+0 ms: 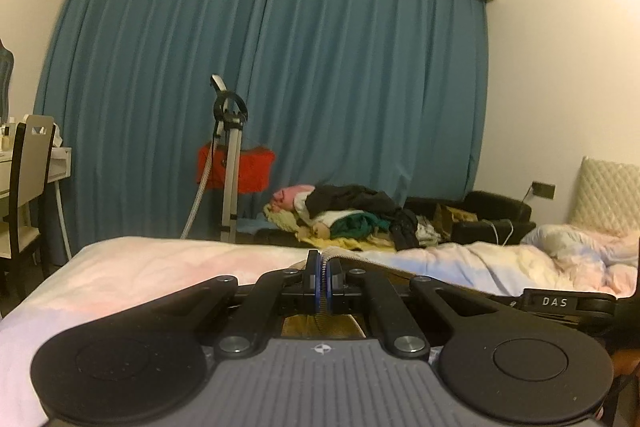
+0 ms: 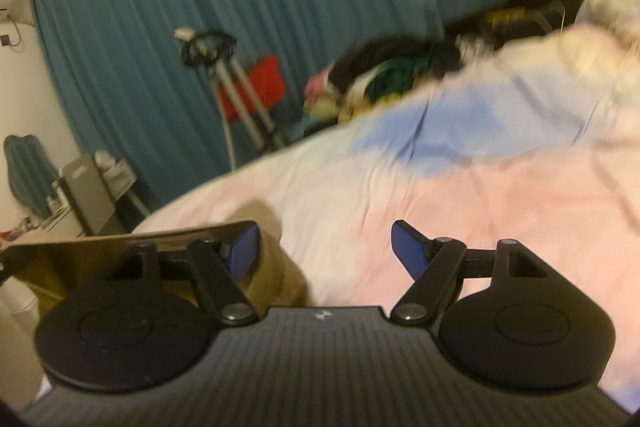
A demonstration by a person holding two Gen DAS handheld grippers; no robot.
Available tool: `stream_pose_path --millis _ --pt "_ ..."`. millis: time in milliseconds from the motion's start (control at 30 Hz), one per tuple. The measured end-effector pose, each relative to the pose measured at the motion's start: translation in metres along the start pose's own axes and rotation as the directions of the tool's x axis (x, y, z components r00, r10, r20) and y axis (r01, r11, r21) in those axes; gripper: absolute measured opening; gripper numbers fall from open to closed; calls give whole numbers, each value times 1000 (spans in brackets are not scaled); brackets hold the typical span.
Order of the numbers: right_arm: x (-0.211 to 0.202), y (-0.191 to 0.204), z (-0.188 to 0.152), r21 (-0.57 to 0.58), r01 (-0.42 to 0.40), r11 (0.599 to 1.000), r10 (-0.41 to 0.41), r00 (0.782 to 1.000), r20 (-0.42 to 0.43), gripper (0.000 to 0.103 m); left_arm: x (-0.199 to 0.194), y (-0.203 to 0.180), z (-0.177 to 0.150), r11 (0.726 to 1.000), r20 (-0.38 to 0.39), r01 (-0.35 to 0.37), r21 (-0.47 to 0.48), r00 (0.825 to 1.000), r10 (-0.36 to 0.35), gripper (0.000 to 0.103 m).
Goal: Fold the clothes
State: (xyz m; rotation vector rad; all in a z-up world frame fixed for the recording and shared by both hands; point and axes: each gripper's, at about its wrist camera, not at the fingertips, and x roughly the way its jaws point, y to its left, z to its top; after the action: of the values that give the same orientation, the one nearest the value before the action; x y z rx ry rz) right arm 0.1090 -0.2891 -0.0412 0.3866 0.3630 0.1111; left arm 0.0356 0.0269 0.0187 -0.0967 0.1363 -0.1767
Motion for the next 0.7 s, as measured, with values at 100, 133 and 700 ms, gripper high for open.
stream_pose_path --millis 100,133,700 --pt "4 0 1 -45 59 997 -60 998 -1 75 -7 5 4 1000 32 -9 -16 999 10 3" --pt "9 -2 -1 -50 74 996 -76 997 -28 75 -9 6 6 1000 37 -11 -22 999 12 3" --pt "-12 84 -46 -224 -391 893 360 918 -166 74 0 15 -6 999 -30 -45 -16 999 45 3"
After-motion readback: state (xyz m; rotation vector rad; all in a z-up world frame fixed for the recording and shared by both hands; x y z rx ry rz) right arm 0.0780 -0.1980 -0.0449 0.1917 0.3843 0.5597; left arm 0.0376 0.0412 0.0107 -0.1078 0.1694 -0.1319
